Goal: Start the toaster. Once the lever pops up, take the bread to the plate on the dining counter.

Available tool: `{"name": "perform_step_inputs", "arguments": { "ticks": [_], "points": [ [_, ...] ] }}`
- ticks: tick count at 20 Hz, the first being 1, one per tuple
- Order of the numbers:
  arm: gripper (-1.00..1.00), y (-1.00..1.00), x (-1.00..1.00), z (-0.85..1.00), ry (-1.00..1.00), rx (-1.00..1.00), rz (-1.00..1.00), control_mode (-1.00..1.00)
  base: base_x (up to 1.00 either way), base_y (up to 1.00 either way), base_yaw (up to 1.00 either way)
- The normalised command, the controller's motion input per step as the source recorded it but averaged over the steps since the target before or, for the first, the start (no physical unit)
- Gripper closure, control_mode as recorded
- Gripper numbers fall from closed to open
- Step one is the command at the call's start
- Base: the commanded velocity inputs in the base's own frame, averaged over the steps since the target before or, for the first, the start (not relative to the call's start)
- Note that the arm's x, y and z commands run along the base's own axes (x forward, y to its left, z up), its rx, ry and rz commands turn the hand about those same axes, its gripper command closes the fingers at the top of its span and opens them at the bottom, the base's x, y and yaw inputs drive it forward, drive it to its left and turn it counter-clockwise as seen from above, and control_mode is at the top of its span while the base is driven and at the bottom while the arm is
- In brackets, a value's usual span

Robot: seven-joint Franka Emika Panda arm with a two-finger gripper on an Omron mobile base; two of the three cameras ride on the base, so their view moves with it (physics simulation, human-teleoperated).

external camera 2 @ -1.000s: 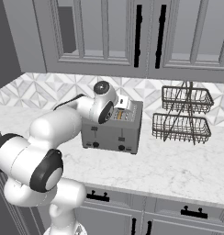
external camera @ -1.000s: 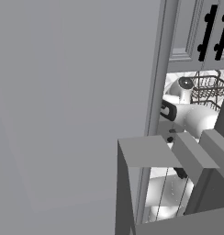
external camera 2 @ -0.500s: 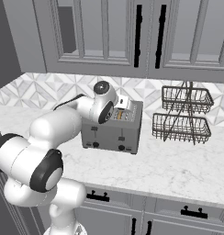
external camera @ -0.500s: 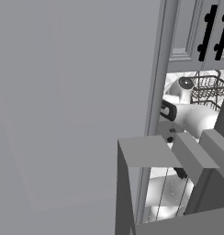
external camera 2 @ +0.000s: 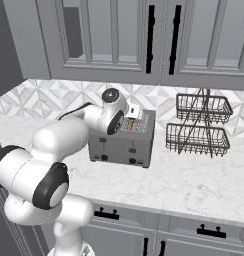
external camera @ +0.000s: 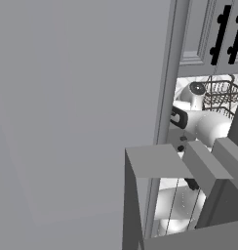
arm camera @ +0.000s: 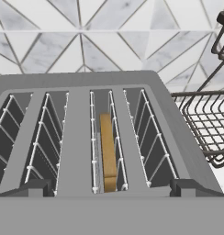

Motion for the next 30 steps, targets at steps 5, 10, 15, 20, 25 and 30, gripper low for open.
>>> {"name": "perform_step_inputs", "arguments": {
  "ticks": [5,10,15,20,25,30],
  "points": [
    [-1.0,0.0,0.0,0.0,0.0,0.0,0.0,-1.0,0.0,0.0,0.0],
    [-1.0,0.0,0.0,0.0,0.0,0.0,0.0,-1.0,0.0,0.0,0.0],
    [-1.0,0.0,0.0,0.0,0.0,0.0,0.0,-1.0,0.0,0.0,0.0],
    [-1.0,0.0,0.0,0.0,0.0,0.0,0.0,-1.0,0.0,0.0,0.0],
    [-1.0,0.0,0.0,0.0,0.0,0.0,0.0,-1.0,0.0,0.0,0.0],
    [-1.0,0.0,0.0,0.0,0.0,0.0,0.0,-1.0,0.0,0.0,0.0]
  ]
}}
